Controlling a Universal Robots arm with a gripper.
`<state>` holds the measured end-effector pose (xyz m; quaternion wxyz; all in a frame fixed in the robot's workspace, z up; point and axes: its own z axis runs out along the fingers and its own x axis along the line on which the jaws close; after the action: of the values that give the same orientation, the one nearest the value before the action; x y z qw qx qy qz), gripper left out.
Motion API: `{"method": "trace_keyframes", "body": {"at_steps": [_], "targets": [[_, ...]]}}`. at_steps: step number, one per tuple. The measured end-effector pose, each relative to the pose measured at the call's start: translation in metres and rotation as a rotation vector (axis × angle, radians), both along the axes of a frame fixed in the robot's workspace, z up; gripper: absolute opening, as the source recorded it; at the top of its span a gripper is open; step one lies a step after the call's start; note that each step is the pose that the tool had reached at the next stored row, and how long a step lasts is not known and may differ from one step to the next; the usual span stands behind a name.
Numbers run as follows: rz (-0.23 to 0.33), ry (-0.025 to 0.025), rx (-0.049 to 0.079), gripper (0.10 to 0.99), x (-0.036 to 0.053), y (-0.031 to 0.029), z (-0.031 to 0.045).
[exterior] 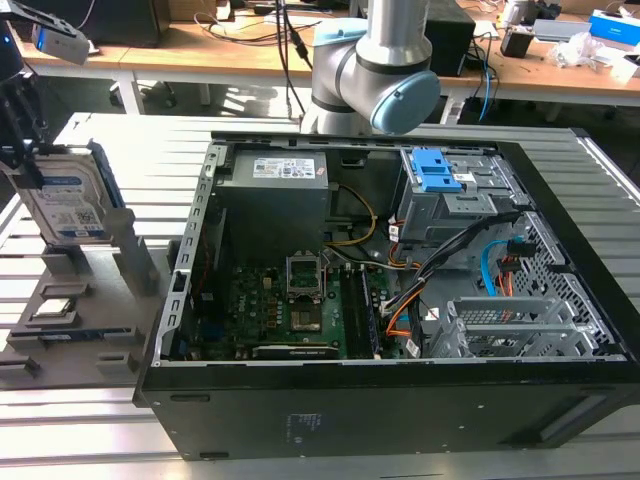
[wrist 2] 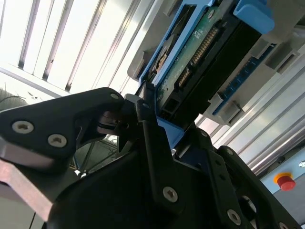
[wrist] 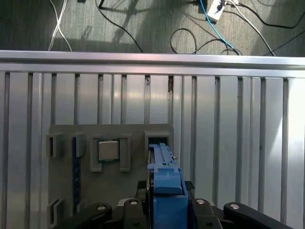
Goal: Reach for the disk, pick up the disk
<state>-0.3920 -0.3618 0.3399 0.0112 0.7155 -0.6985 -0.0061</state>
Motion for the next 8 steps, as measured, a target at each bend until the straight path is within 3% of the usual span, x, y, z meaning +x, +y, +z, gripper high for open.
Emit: {"method": "trace_keyframes", "body": {"at_steps": [8], "targets": [[0.000, 0.0020, 0.000, 0.365, 0.0019, 0.0002, 0.0124]]}}
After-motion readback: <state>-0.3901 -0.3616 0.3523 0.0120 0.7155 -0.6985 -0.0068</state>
